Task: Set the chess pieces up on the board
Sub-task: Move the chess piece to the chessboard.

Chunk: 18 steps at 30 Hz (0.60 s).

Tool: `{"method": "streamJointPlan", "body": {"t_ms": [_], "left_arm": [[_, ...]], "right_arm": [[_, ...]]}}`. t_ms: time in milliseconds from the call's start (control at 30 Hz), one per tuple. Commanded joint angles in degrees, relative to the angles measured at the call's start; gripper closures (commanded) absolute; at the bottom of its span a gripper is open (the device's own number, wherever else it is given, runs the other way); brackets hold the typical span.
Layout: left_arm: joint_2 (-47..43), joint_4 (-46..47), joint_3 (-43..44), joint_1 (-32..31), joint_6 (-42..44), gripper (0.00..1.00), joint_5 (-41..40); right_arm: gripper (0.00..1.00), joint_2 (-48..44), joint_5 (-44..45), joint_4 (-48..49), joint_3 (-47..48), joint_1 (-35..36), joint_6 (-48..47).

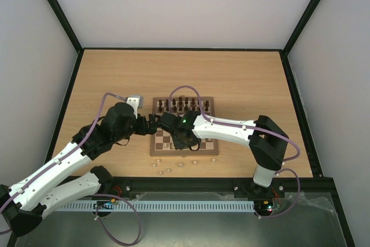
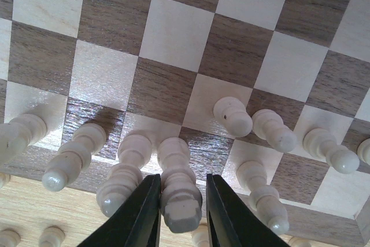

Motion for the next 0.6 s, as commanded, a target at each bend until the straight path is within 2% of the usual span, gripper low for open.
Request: {"method": "streamJointPlan", "body": {"t_ms": [0, 567], "left_arm": [[-0.14, 0.76, 0.05, 0.24, 0.71, 0.01, 0.60], [0.25, 0.95, 0.02, 0.24, 0.69, 0.01, 0.57]], "right_arm": [[0.79, 1.30, 1.46, -1.36, -0.92, 0.15, 0.11], [0.86, 0.25, 1.92, -3.03, -1.78, 0.18, 0.59]]}}
